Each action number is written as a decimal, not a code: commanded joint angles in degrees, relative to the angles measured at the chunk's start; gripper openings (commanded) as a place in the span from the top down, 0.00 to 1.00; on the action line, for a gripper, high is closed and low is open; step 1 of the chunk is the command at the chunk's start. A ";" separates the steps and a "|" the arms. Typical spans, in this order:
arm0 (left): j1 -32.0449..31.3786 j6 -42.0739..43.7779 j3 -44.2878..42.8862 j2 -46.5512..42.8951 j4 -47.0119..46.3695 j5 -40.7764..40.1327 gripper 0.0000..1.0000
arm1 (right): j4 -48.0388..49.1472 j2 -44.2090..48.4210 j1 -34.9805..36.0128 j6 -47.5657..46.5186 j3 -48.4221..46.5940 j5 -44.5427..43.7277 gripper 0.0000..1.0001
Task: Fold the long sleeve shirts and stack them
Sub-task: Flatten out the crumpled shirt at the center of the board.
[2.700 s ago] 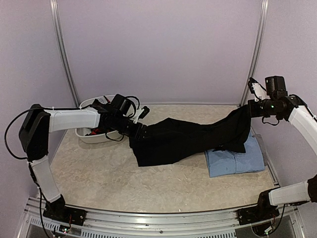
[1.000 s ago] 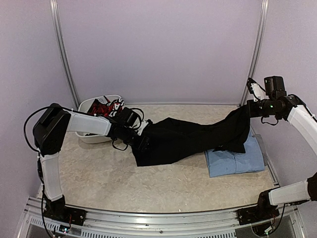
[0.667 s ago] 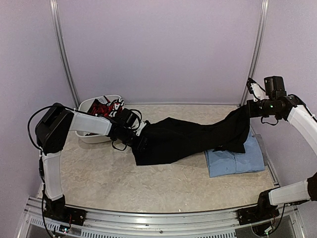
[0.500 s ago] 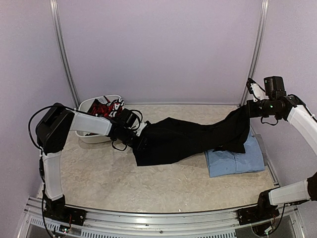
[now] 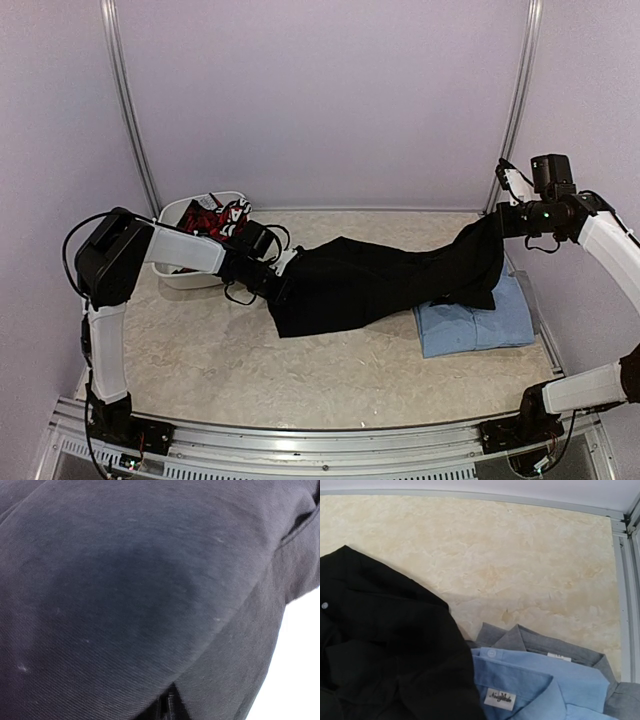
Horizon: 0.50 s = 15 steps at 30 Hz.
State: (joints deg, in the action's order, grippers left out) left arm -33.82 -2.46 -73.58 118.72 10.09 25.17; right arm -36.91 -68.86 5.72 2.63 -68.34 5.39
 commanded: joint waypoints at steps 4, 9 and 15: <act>-0.05 0.87 1.34 -0.69 -0.33 2.02 1.00 | 0.81 -0.75 0.61 -0.05 0.50 0.28 1.00; -0.98 -0.81 1.23 -6.57 0.88 0.61 1.00 | 0.38 -0.37 0.70 -0.06 -0.34 -0.24 1.00; -2.14 -2.21 -1.40 -16.11 6.26 -5.54 1.00 | -0.02 0.99 0.88 0.00 -1.94 -0.38 1.00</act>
State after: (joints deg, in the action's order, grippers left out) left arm -35.27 -3.29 -72.47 111.02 13.37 23.81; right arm -36.95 -69.23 5.87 2.66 -68.45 5.32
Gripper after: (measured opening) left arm 0.005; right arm 0.005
